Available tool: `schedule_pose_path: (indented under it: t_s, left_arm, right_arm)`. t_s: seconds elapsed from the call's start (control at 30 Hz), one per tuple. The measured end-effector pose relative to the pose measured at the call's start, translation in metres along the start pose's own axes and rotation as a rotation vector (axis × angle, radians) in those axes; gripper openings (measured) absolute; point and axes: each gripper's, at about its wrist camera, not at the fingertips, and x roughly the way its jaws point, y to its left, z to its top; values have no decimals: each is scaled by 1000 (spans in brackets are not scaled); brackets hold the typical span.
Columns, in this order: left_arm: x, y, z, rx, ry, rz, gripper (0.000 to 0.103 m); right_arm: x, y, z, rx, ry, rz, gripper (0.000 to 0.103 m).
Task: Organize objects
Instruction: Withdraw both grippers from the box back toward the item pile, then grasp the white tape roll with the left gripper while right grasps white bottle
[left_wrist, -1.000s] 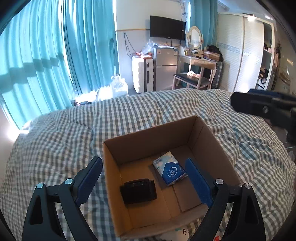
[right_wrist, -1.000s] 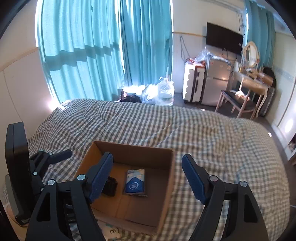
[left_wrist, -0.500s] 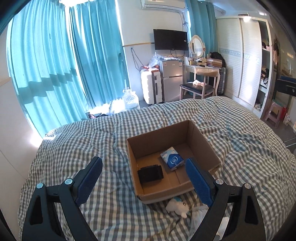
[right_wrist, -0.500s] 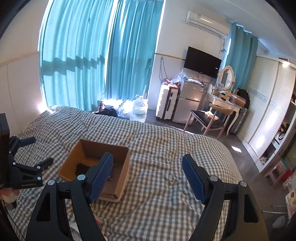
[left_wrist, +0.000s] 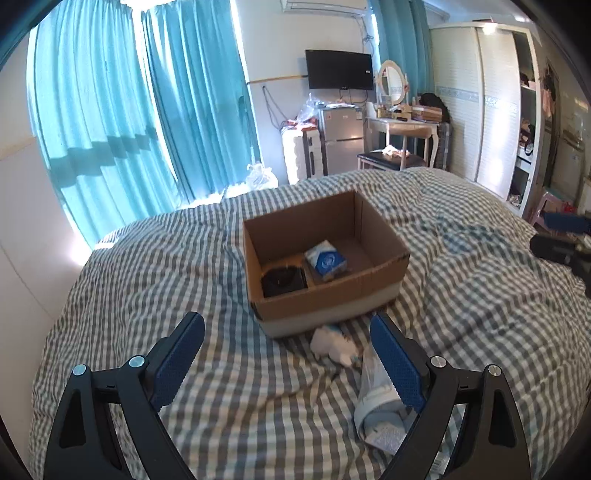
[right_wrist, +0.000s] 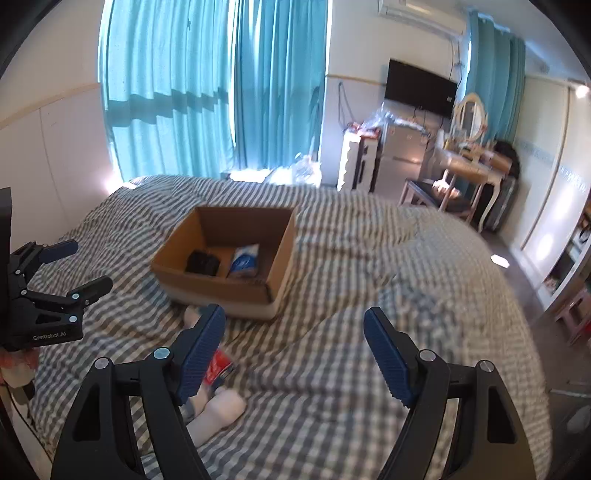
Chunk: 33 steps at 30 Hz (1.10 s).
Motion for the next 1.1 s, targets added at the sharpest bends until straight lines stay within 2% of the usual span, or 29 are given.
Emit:
schedule_pose_path:
  t_s: [0.1, 0.3, 0.43, 0.7, 0.73, 0.8, 0.83, 0.9, 1.0, 1.1]
  left_arm:
    - [7, -8, -20, -12, 21, -16, 94]
    - [36, -25, -63, -35, 110, -32, 94]
    - [55, -34, -89, -16, 171, -37, 94]
    - [83, -52, -98, 23, 242, -71, 93]
    - [86, -54, -98, 26, 249, -76, 90]
    - [93, -58, -97, 35, 262, -86, 69]
    - [95, -61, -97, 43, 268, -99, 62]
    - [98, -68, -99, 68, 279, -116, 33]
    - [98, -72, -100, 86, 279, -129, 16]
    - [91, -67, -95, 51, 258, -117, 12]
  right_arm:
    - [21, 6, -27, 25, 46, 59, 78]
    - [60, 32, -70, 19, 133, 115, 78]
    - [78, 40, -92, 29, 170, 113, 78]
    - [96, 39, -108, 57, 215, 110, 78]
    - [96, 39, -109, 58, 217, 109, 78]
    - [97, 40, -111, 57, 220, 108, 78]
    - [97, 41, -111, 58, 220, 107, 78]
    - [97, 42, -111, 58, 221, 101, 77]
    - [98, 41, -111, 63, 227, 101, 77]
    - [101, 42, -112, 62, 239, 95, 77]
